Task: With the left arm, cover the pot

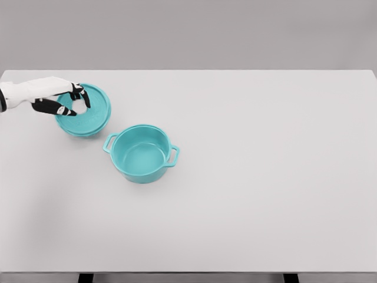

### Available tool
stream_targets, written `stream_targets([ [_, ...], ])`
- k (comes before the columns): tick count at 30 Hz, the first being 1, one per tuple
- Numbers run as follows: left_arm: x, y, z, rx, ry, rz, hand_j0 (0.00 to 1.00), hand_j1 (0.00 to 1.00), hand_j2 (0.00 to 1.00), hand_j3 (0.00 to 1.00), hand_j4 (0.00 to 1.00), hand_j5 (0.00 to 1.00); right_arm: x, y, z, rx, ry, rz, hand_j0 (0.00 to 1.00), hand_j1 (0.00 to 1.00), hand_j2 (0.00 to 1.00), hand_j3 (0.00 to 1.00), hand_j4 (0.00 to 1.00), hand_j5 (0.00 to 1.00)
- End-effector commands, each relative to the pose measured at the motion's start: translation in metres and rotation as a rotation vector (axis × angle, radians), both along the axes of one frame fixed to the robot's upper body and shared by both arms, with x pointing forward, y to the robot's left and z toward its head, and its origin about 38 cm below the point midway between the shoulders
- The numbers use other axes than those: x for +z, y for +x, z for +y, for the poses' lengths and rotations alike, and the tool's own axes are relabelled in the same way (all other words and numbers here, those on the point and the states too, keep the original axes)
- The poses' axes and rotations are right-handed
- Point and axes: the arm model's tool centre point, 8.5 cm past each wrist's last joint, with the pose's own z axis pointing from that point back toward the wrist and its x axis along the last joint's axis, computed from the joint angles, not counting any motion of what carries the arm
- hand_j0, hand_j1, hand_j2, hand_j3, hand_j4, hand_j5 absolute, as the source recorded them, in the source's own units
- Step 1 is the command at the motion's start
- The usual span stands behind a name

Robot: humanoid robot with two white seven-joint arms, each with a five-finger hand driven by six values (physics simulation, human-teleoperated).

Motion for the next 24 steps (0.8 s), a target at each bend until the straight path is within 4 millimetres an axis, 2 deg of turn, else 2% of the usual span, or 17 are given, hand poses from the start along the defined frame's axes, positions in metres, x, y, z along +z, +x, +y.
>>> stream_targets([
  [1,-0.001,-0.004,-0.006,-0.025,-0.019,0.015,0.51,0.51,0.51,0.51,0.51,0.51,0.000,0.000,0.000,0.000,0.000,0.000,1.00,1.00,1.00,1.00,1.00,1.00],
  [4,0.014,-0.011,-0.006,-0.054,-0.038,0.002,0.51,0.51,0.51,0.51,0.51,0.51,0.000,0.000,0.000,0.000,0.000,0.000,1.00,1.00,1.00,1.00,1.00,1.00],
  [13,0.035,-0.027,-0.009,-0.106,-0.108,0.001,0.51,0.51,0.51,0.51,0.51,0.51,0.000,0.000,0.000,0.001,0.000,-0.001,1.00,1.00,1.00,1.00,1.00,1.00],
  [19,0.036,-0.031,-0.011,-0.124,-0.125,0.031,0.51,0.51,0.51,0.51,0.51,0.51,0.000,0.000,0.000,0.001,0.000,-0.001,1.00,1.00,1.00,1.00,1.00,1.00],
  [24,0.048,-0.044,-0.015,-0.164,-0.144,0.029,0.51,0.51,0.51,0.51,0.51,0.51,0.000,0.000,0.000,0.000,0.000,0.000,1.00,1.00,1.00,1.00,1.00,1.00],
])
